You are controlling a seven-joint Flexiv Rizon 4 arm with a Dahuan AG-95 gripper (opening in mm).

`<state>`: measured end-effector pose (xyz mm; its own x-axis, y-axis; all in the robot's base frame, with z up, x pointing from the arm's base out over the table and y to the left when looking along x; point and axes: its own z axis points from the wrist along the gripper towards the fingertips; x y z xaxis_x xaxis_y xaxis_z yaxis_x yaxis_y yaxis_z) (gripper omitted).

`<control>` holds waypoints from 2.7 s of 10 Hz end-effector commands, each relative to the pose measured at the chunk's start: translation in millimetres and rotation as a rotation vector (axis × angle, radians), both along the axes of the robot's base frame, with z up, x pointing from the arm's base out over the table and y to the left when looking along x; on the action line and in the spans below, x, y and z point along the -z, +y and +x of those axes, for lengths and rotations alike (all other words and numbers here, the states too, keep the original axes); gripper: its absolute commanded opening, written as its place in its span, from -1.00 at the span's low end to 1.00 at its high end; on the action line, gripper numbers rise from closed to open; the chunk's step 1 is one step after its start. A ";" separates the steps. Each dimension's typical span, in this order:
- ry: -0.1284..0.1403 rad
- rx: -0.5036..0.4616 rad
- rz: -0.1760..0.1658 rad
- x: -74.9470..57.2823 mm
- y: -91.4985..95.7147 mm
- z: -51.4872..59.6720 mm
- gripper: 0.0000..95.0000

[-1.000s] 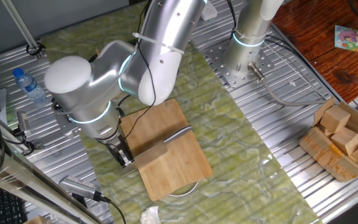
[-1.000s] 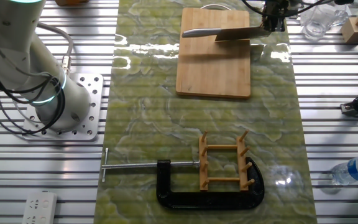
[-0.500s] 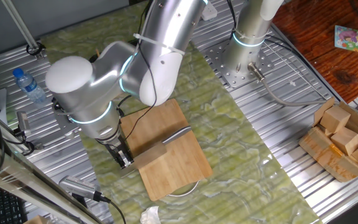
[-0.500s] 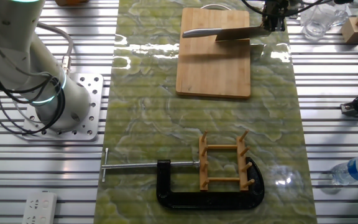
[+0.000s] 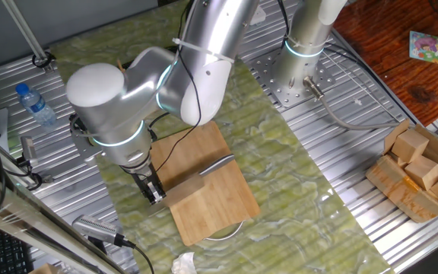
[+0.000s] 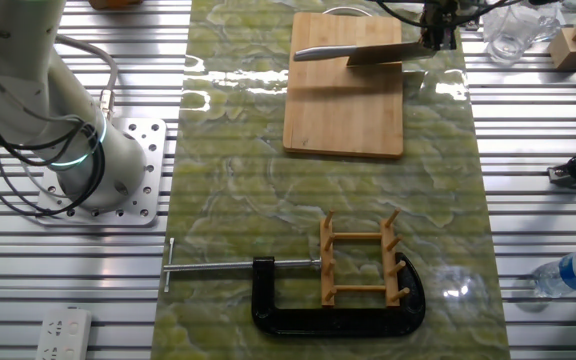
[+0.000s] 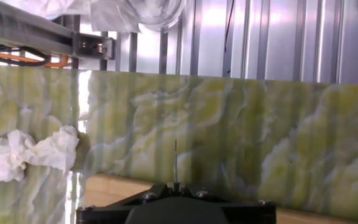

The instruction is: Put the knife on the knife rack

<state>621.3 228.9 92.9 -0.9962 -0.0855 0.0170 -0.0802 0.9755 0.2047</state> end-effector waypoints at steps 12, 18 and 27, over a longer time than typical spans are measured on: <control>0.055 -0.134 -0.052 -41.8 -70.4 -11.5 -1.00; 0.055 -0.016 -0.089 -41.8 -70.4 -11.5 -1.00; 0.031 0.112 -0.245 -41.8 -70.4 -11.5 -1.00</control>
